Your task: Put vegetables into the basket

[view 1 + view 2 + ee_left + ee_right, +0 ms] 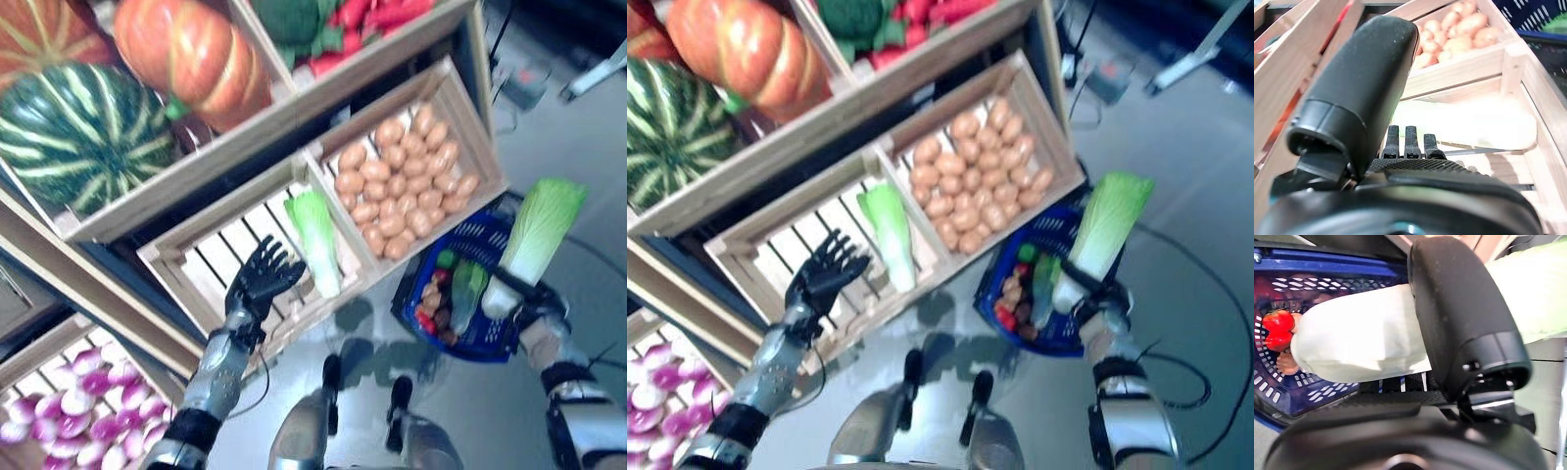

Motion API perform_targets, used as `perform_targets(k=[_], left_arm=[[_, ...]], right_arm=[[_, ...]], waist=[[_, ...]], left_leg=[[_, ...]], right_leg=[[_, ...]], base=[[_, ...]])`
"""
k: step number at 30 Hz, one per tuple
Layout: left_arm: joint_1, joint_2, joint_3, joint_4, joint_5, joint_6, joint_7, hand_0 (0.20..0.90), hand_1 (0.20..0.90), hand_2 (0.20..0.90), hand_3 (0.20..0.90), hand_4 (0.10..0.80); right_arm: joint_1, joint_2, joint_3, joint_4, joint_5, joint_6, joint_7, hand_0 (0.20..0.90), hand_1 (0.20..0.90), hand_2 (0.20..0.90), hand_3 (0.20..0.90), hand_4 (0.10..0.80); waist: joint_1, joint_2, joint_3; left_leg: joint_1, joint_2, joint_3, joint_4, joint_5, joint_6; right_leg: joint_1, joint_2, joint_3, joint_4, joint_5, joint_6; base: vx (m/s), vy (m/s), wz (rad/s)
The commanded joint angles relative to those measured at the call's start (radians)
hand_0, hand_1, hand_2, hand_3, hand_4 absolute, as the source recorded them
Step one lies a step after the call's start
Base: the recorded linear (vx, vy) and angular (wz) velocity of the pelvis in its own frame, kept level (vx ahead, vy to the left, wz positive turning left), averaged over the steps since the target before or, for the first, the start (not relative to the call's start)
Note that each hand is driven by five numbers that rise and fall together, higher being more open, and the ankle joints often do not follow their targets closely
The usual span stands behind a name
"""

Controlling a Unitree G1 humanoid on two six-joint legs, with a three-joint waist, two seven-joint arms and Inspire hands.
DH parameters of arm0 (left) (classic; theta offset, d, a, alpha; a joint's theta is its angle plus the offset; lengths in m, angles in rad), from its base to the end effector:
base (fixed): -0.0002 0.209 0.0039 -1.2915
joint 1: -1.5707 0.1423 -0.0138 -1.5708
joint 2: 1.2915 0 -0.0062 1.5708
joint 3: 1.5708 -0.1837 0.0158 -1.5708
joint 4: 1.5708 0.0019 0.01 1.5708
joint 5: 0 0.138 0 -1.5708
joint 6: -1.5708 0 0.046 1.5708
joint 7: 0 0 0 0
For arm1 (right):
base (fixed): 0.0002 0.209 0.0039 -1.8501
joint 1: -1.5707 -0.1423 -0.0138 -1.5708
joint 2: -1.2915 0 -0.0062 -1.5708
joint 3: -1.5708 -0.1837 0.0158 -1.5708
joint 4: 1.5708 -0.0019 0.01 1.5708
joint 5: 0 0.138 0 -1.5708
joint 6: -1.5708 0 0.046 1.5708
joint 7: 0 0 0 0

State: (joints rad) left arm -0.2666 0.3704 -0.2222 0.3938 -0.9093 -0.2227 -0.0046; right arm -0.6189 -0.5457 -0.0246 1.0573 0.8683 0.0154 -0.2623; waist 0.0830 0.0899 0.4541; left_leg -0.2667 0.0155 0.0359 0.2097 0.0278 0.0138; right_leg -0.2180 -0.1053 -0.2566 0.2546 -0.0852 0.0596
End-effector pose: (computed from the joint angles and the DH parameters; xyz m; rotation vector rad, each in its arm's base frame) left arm 0.2502 0.1951 0.0412 -0.4737 -0.0032 -0.0258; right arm 0.2848 -0.2969 0.0578 0.3862 0.3190 -0.6725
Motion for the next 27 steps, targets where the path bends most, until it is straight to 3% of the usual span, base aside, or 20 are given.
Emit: perform_targets(k=[1, 9, 14, 15, 16, 27], left_arm=[[-0.051, 0.036, 0.025, -0.108, 0.092, -0.147, 0.054, 0.9, 0.9, 0.9, 0.9, 0.8], [-0.061, 0.072, 0.03, -0.178, 0.152, -0.145, 0.1, 0.9, 0.9, 0.9, 0.9, 0.8], [-0.055, 0.074, 0.028, -0.201, 0.144, -0.153, 0.101, 0.9, 0.9, 0.9, 0.9, 0.8], [-0.05, 0.075, 0.028, -0.206, 0.143, -0.152, 0.098, 0.9, 0.9, 0.9, 0.9, 0.8], [-0.043, 0.078, 0.027, -0.213, 0.14, -0.15, 0.097, 0.9, 0.9, 0.9, 0.9, 0.8], [-0.005, 0.102, 0.008, -0.229, 0.142, -0.155, 0.085, 0.9, 0.9, 0.9, 0.9, 0.8]], right_arm=[[-0.017, -0.088, 0.04, -0.031, -0.072, -0.016, -0.008, 0.3, 0.3, 0.3, 0.3, 0.4], [-0.052, -0.094, 0.041, 0.005, -0.014, 0.032, 0.021, 0.3, 0.3, 0.3, 0.3, 0.4], [-0.083, -0.11, 0.04, -0.009, -0.028, 0.037, 0.029, 0.3, 0.3, 0.3, 0.3, 0.4], [-0.089, -0.114, 0.044, -0.011, -0.048, 0.044, 0.017, 0.472, 0.472, 0.472, 0.472, 0.515], [-0.093, -0.125, 0.048, -0.014, -0.071, 0.047, 0.003, 0.9, 0.9, 0.9, 0.9, 0.8], [-0.09, -0.142, 0.048, -0.049, -0.073, 0.053, -0.006, 0.9, 0.9, 0.9, 0.9, 0.8]], waist=[[-0.006, -0.024, -0.013], [-0.002, -0.019, 0.02], [-0.003, -0.011, 0.029], [-0.003, -0.009, 0.03], [-0.003, -0.007, 0.031], [0.007, -0.005, 0.04]], left_leg=[[-0.127, -0.009, 0.0, 0.306, -0.176, -0.011], [-0.337, -0.05, 0.029, 0.592, -0.3, 0.05], [-0.411, -0.057, 0.033, 0.71, -0.349, 0.067], [-0.419, -0.057, 0.036, 0.724, -0.356, 0.068], [-0.427, -0.056, 0.039, 0.737, -0.361, 0.071], [-0.4, -0.059, 0.042, 0.721, -0.352, 0.074]], right_leg=[[-0.084, -0.049, -0.008, 0.26, -0.114, -0.101], [-0.343, -0.12, 0.02, 0.619, -0.219, -0.12], [-0.426, -0.141, 0.03, 0.741, -0.26, -0.131], [-0.436, -0.144, 0.031, 0.757, -0.265, -0.132], [-0.447, -0.146, 0.033, 0.771, -0.269, -0.134], [-0.425, -0.149, 0.026, 0.754, -0.247, -0.125]], base=[[-0.079, 0.021, 0.03], [-0.038, 0.028, 0.04], [-0.002, 0.019, 0.05], [-0.004, 0.03, 0.05], [0.025, 0.045, 0.07], [0.02, 0.039, 0.02]])
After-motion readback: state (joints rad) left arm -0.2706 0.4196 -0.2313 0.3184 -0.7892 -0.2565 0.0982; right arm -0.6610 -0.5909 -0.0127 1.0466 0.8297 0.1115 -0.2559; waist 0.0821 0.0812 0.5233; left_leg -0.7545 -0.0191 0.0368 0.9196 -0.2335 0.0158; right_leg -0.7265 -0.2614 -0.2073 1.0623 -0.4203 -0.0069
